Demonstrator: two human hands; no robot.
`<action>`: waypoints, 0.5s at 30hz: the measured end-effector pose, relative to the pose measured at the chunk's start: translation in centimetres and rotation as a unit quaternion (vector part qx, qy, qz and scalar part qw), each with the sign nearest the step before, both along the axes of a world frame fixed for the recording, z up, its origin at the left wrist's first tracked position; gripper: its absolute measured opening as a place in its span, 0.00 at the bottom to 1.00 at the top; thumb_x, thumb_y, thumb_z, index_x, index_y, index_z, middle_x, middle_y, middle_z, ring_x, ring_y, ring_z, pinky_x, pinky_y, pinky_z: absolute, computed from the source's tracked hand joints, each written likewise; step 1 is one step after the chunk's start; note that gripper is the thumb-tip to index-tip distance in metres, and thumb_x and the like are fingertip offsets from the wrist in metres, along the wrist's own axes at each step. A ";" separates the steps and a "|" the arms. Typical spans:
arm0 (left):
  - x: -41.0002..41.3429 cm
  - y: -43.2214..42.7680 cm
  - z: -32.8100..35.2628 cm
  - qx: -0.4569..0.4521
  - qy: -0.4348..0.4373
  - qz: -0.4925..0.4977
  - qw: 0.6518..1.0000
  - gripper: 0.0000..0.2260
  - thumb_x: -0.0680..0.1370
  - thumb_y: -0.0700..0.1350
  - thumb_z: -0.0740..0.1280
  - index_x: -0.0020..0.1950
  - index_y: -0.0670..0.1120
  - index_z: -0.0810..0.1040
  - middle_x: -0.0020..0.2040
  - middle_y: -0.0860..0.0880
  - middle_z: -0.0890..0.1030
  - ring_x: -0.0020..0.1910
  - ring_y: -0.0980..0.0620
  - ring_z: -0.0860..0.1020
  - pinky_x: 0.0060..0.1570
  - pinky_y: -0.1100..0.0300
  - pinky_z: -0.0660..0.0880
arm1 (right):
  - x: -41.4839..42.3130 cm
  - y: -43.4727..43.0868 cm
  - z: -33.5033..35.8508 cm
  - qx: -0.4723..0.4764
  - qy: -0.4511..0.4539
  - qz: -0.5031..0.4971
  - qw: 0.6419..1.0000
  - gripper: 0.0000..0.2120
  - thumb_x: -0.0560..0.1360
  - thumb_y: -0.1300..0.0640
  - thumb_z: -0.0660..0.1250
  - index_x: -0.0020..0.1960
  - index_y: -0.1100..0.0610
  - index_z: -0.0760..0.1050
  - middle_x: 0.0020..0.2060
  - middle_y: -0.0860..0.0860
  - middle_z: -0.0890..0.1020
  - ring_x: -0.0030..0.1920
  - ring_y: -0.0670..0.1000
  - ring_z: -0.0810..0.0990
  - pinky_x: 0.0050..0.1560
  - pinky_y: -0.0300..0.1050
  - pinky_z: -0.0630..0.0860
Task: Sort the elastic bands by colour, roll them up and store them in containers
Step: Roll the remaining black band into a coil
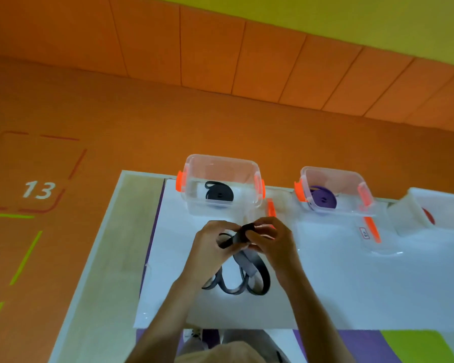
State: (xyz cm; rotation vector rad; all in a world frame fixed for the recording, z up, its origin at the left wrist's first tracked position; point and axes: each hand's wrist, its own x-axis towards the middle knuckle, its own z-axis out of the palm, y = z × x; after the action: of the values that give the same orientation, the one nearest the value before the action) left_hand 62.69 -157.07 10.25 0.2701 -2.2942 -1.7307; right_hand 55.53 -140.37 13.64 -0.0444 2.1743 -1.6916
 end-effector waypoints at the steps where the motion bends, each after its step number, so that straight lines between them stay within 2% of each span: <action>1: -0.2 0.1 0.4 0.000 0.015 0.007 1.000 0.16 0.71 0.48 0.83 0.56 0.60 0.85 0.57 0.60 0.85 0.58 0.61 0.82 0.58 0.70 0.76 | 0.0 0.0 0.4 -0.022 -0.012 -0.012 1.000 0.09 0.76 0.64 0.77 0.54 0.58 0.79 0.45 0.55 0.89 0.48 0.57 0.89 0.50 0.52 0.87; 3: -0.5 0.5 1.1 -0.002 0.042 -0.001 0.999 0.17 0.73 0.46 0.82 0.59 0.58 0.85 0.62 0.57 0.84 0.60 0.60 0.83 0.62 0.66 0.78 | 0.0 0.1 1.4 -0.041 -0.015 -0.032 0.999 0.10 0.76 0.63 0.76 0.53 0.57 0.78 0.45 0.56 0.89 0.48 0.59 0.89 0.51 0.54 0.86; 6: -0.8 0.7 1.9 0.026 0.066 -0.039 0.997 0.15 0.76 0.47 0.79 0.61 0.50 0.85 0.56 0.59 0.87 0.56 0.59 0.86 0.59 0.63 0.81 | -0.3 -0.1 2.8 0.017 0.035 -0.034 0.999 0.09 0.76 0.61 0.77 0.50 0.54 0.78 0.41 0.52 0.89 0.42 0.52 0.89 0.46 0.51 0.87; 9: -1.3 0.4 2.3 0.017 0.080 -0.040 0.996 0.17 0.75 0.47 0.79 0.63 0.49 0.84 0.56 0.60 0.87 0.57 0.60 0.85 0.60 0.65 0.79 | -0.7 -0.3 3.9 0.033 0.052 -0.018 0.998 0.10 0.75 0.59 0.78 0.50 0.55 0.78 0.41 0.52 0.89 0.43 0.52 0.89 0.45 0.46 0.86; 11: -1.7 0.5 2.4 0.024 0.083 -0.027 0.996 0.17 0.75 0.45 0.80 0.63 0.47 0.83 0.57 0.59 0.87 0.57 0.59 0.85 0.62 0.63 0.80 | -0.9 -0.3 4.6 -0.022 0.026 -0.031 0.999 0.10 0.76 0.62 0.77 0.52 0.59 0.78 0.43 0.55 0.89 0.44 0.57 0.89 0.44 0.46 0.86; 13: -2.1 0.7 2.6 0.072 0.089 -0.009 0.993 0.15 0.75 0.42 0.80 0.60 0.47 0.84 0.56 0.56 0.87 0.57 0.55 0.86 0.62 0.57 0.81 | -1.2 -0.4 5.3 -0.105 -0.023 -0.044 0.993 0.11 0.77 0.63 0.75 0.55 0.62 0.75 0.46 0.59 0.89 0.46 0.60 0.89 0.45 0.46 0.86; 15: -2.6 0.6 3.5 0.132 0.103 0.004 0.986 0.13 0.74 0.44 0.81 0.57 0.52 0.86 0.56 0.53 0.88 0.57 0.49 0.87 0.62 0.55 0.81 | -1.5 -0.3 6.1 -0.199 -0.085 -0.043 0.975 0.13 0.77 0.62 0.74 0.56 0.61 0.72 0.49 0.61 0.88 0.48 0.61 0.89 0.47 0.46 0.85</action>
State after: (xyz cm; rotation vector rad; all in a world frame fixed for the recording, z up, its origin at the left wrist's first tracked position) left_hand 60.09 -156.43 13.72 0.1391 -1.9191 -1.9586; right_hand 54.05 -140.70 19.71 0.0853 1.7108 -2.0733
